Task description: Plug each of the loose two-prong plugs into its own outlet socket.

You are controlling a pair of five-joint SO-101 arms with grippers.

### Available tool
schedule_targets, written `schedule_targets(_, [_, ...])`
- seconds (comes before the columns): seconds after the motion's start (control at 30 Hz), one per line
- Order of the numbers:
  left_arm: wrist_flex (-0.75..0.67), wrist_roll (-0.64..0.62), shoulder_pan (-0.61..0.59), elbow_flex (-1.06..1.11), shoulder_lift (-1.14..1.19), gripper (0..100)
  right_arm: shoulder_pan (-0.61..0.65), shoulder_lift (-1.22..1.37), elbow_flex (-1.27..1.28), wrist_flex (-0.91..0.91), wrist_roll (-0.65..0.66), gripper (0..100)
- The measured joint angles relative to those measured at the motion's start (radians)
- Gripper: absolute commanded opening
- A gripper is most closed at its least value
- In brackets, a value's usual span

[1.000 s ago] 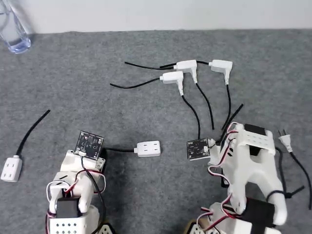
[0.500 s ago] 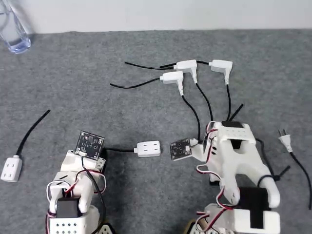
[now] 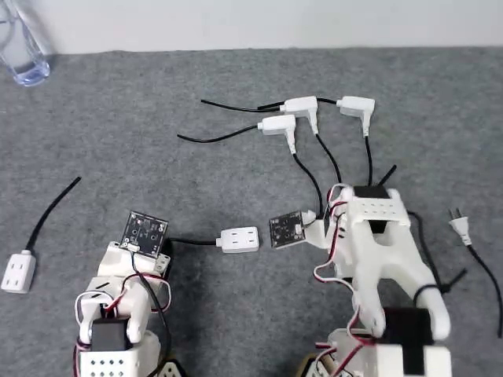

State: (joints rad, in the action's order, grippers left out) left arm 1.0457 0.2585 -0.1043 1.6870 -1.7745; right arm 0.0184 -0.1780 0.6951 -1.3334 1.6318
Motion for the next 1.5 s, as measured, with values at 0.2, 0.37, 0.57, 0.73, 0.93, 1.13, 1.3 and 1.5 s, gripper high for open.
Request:
schedule_targets(0.2, [0.0,0.0,0.014,0.0,0.0,17,-0.028,-0.018,-0.018,0.003,0.015,0.8])
schedule_targets(0.37, [0.0,0.0,0.014,0.0,0.0,17,-0.031,0.091,-0.018,0.084,0.017,0.8])
schedule_targets(0.57, [0.0,0.0,0.014,0.0,0.0,17,-0.026,0.226,-0.072,0.135,0.017,0.8])
schedule_targets(0.73, [0.0,0.0,0.014,0.0,0.0,17,-0.025,0.301,-0.143,0.132,0.017,0.9])
schedule_targets(0.93, [0.0,0.0,0.014,0.0,0.0,17,-0.025,0.377,-0.252,0.13,-0.014,0.9])
schedule_targets(1.13, [0.0,0.0,0.014,0.0,0.0,17,-0.021,0.405,-0.315,0.196,-0.114,0.9])
schedule_targets(1.3, [0.0,0.0,0.014,0.0,0.0,17,0.02,0.397,-0.319,0.226,-0.201,0.9])
schedule_targets(1.5, [0.0,0.0,0.014,0.0,0.0,17,0.091,0.318,-0.327,0.244,-0.331,0.9])
